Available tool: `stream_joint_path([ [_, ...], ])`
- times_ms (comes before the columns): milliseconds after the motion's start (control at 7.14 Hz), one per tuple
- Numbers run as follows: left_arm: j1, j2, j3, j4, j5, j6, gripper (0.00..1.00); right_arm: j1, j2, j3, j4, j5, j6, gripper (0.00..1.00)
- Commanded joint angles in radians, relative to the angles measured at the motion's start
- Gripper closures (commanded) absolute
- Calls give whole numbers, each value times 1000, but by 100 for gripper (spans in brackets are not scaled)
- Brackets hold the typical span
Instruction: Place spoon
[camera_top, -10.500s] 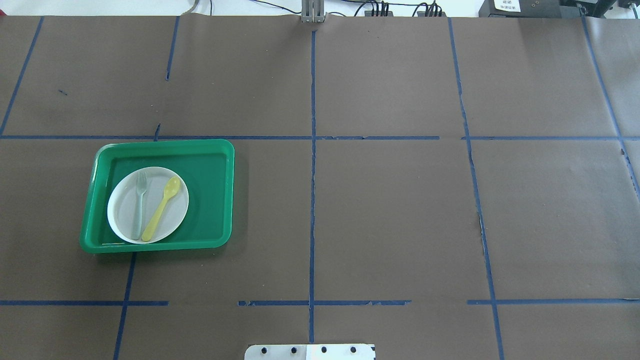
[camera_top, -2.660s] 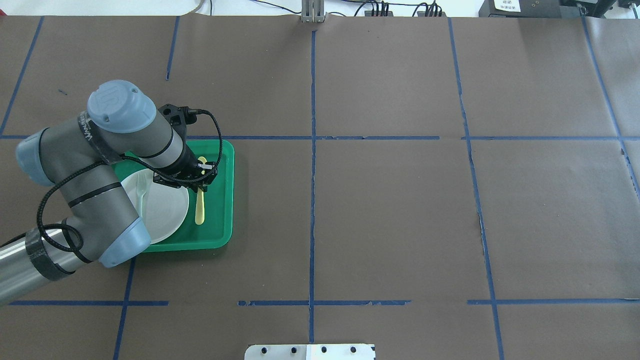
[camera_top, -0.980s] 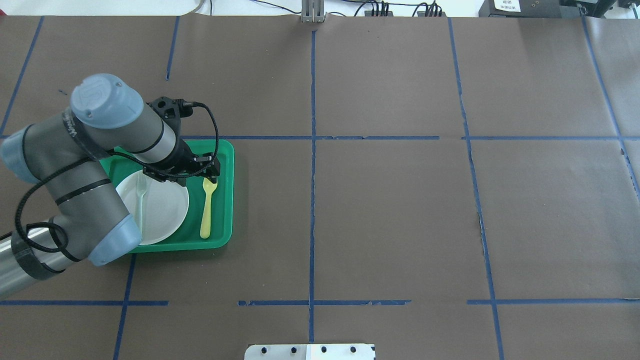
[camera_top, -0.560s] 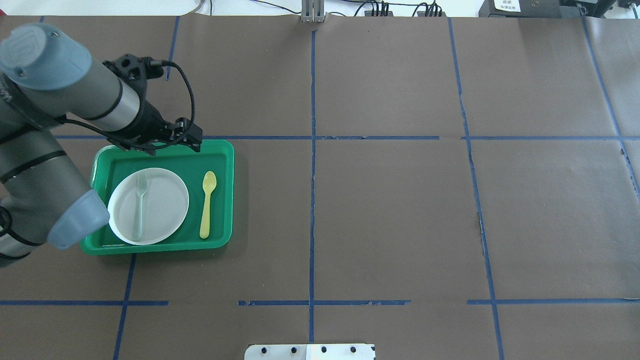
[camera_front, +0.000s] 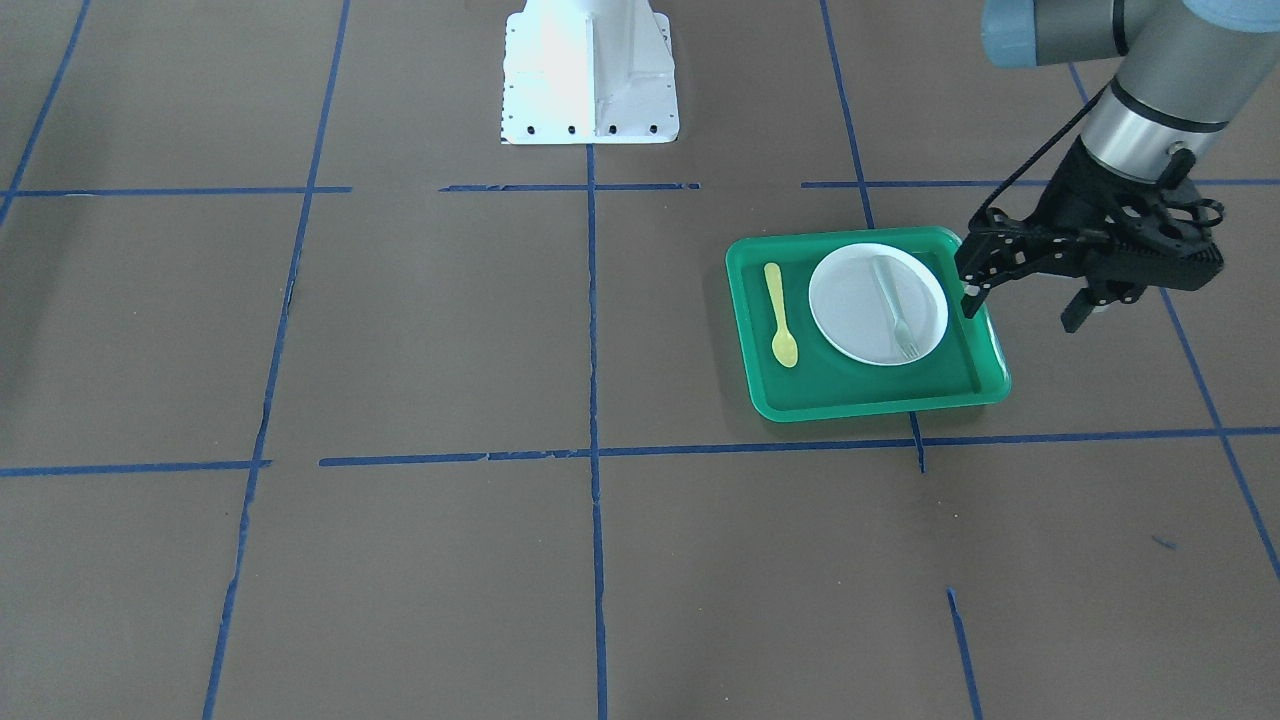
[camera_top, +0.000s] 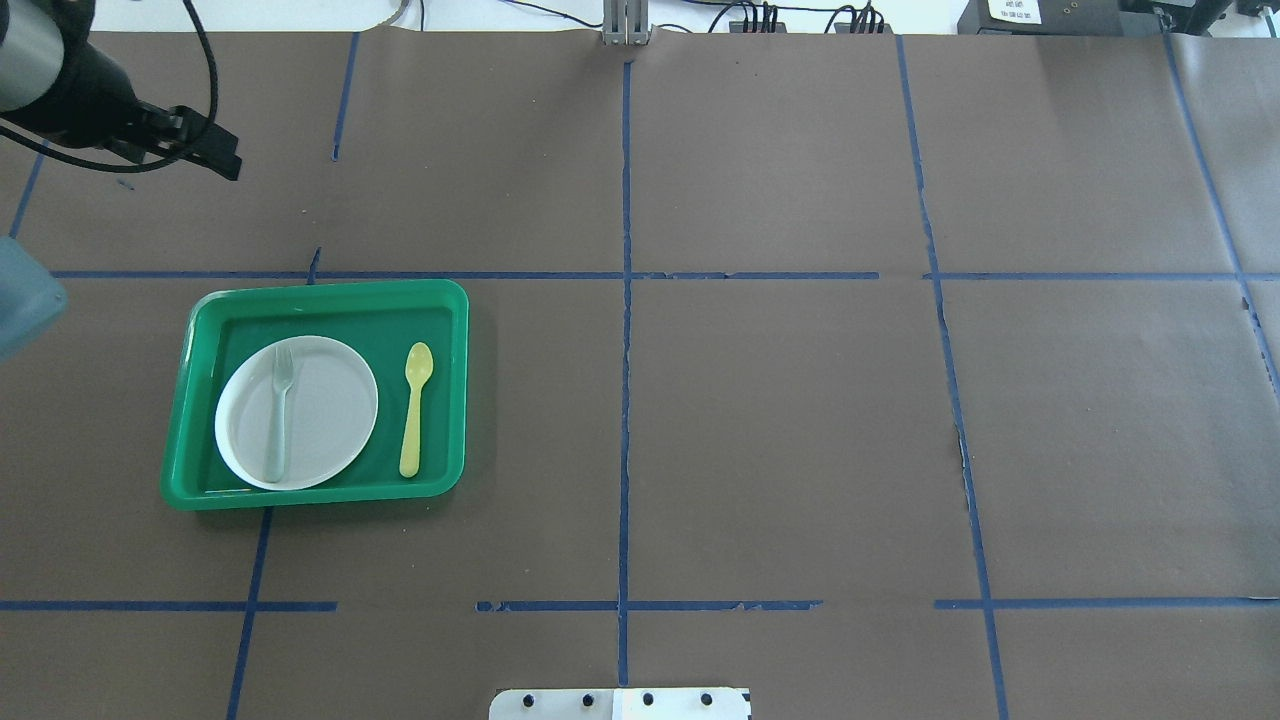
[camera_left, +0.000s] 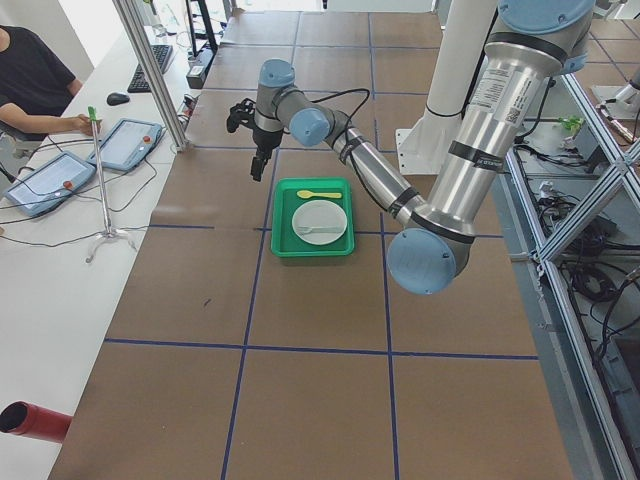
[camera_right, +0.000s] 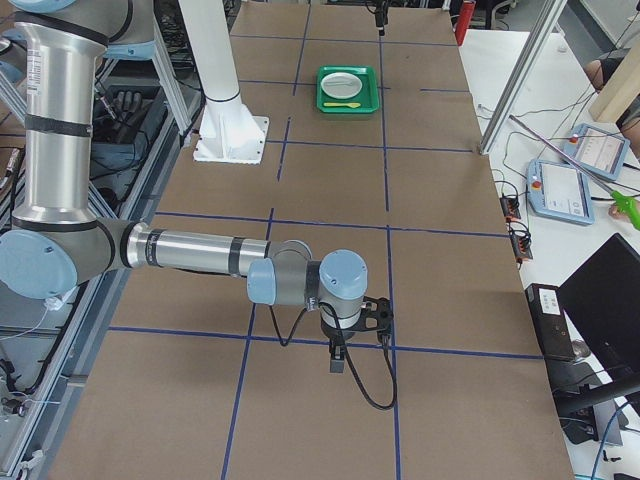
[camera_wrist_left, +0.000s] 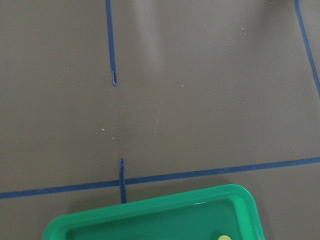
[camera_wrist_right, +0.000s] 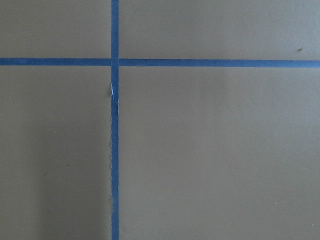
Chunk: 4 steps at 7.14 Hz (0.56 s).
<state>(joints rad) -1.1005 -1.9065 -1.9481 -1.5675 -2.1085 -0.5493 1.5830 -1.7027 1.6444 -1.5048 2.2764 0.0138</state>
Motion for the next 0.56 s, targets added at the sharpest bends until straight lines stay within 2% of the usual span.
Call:
stream_joint_path([
  [0, -170, 120, 74, -6, -112, 321, 0, 0, 0, 0, 0, 0, 0, 0],
  [140, -282, 127, 177, 4, -180, 483, 0, 0, 0, 0, 0, 0, 0, 0],
  [280, -374, 230, 204, -11, -192, 574, 0, 0, 0, 0, 0, 0, -1, 0],
  [420, -463, 274, 251, -2, -194, 703, 0, 0, 0, 0, 0, 0, -2, 0],
])
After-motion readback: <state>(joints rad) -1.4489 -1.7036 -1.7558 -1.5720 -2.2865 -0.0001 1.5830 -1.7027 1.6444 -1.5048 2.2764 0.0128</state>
